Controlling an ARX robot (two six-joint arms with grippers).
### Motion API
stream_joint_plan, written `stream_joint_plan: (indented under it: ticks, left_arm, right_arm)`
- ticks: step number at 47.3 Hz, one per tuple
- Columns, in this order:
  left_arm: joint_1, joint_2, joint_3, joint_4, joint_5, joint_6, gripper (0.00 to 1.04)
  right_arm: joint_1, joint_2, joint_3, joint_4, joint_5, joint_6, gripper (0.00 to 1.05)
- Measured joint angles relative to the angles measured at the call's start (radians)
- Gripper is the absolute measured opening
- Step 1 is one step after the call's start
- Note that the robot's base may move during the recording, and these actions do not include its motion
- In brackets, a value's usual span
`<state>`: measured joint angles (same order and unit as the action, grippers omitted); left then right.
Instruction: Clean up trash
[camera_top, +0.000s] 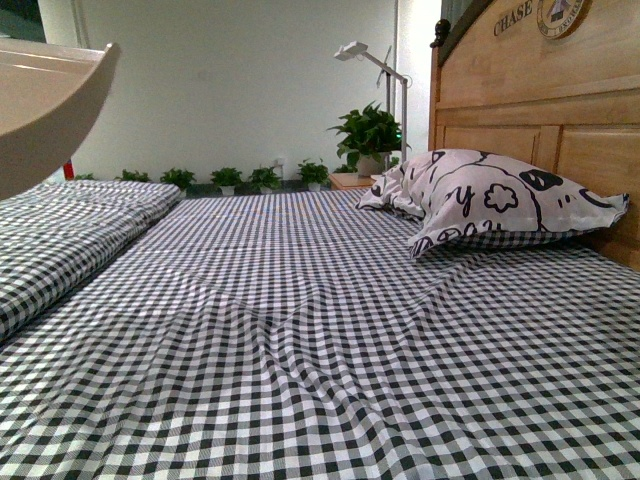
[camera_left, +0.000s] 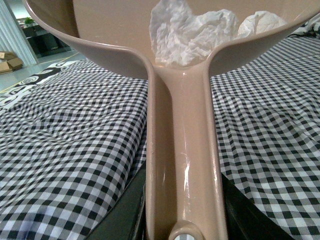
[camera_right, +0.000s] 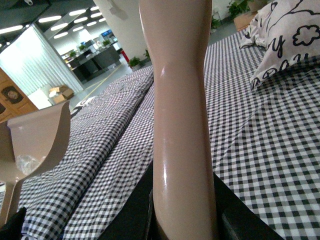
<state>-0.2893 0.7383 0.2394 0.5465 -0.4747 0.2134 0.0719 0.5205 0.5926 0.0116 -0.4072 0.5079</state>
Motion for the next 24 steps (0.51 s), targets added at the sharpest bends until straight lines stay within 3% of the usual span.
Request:
stream_joint_plan:
  ticks: [6, 16, 24]
  left_arm:
    - [-0.061, -0.079, -0.026, -0.017, -0.105, -0.020, 0.26]
    - [-0.187, -0.122, -0.084, 0.013, -0.248, -0.055, 0.26]
    - [-0.219, -0.107, -0.114, 0.056, -0.265, -0.085, 0.26]
  right_arm:
    - [0.066, -0.048, -0.029, -0.001, 0.053, 0.004, 0.19]
    - [0.078, -0.099, -0.062, -0.014, 0.092, 0.015, 0.19]
    - [0.063, -0.105, -0.065, -0.052, 0.124, -0.005, 0.19]
